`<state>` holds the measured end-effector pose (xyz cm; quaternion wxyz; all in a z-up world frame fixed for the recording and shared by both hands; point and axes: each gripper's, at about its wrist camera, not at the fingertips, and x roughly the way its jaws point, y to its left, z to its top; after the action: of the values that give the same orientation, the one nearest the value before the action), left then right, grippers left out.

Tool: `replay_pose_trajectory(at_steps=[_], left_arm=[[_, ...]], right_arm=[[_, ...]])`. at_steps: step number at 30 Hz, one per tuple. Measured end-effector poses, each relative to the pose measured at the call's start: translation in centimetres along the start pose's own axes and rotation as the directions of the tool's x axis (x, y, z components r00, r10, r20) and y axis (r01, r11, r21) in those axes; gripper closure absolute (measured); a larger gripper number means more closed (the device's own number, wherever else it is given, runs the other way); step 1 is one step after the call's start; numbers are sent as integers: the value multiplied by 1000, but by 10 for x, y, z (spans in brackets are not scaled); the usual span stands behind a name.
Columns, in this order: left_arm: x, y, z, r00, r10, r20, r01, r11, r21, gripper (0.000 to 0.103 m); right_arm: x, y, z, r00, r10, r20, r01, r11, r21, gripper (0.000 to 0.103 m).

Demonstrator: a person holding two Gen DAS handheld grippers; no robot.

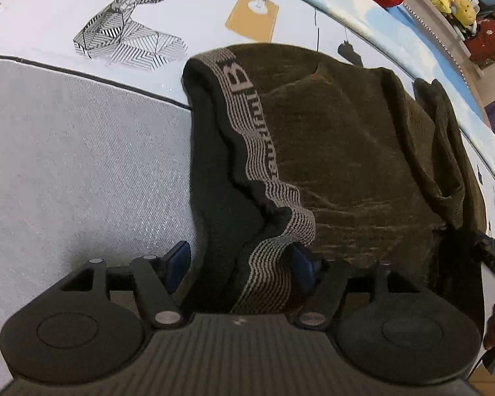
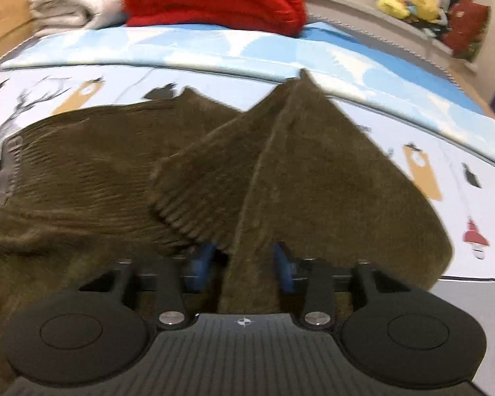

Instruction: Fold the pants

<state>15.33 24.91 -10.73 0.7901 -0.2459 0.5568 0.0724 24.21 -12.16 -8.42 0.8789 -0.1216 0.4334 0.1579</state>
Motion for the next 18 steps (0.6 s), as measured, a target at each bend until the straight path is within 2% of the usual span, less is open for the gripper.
replay_pose_trajectory(at_steps=[1, 2, 3, 4, 7, 9, 12, 14, 15, 16, 18], left_arm=[[0, -1, -1, 1000, 2, 2, -2, 1000, 6, 33], [-1, -2, -1, 1000, 1, 6, -1, 1000, 11, 37], [-2, -4, -2, 1000, -14, 10, 14, 1000, 19, 49], [-4, -6, -4, 1000, -19, 21, 18, 999, 32, 55], [-14, -13, -10, 998, 2, 60, -6, 997, 79, 74], [-24, -14, -13, 995, -1, 96, -7, 997, 77, 79], [-53, -15, -19, 976, -29, 214, 13, 997, 77, 85], [-74, -14, -22, 957, -35, 288, 10, 996, 88, 86], [-86, -13, -25, 944, -24, 330, -8, 995, 95, 86], [-95, -11, -27, 934, -8, 356, -29, 995, 99, 86], [-106, -2, -29, 922, 47, 384, -84, 993, 81, 86]], right_arm=[[-3, -7, 1, 1000, -4, 3, 4, 999, 38, 95], [-8, -17, 1, 1000, -10, 18, 8, 996, 90, 95], [-17, -30, 1, 998, -36, 49, 28, 988, 149, 95], [-30, -45, 0, 992, -84, 93, 63, 975, 212, 96], [-76, -98, -12, 962, -183, 201, 91, 913, 398, 96], [-101, -133, -34, 954, -226, 199, 107, 872, 477, 96], [-119, -169, -69, 973, -200, 115, 110, 841, 531, 96], [-119, -181, -94, 996, -93, 9, 76, 864, 498, 96], [-115, -180, -104, 998, -18, -60, 44, 881, 470, 96], [-108, -177, -117, 987, 68, -148, 3, 901, 435, 96], [-98, -163, -136, 949, 156, -275, -45, 927, 372, 95]])
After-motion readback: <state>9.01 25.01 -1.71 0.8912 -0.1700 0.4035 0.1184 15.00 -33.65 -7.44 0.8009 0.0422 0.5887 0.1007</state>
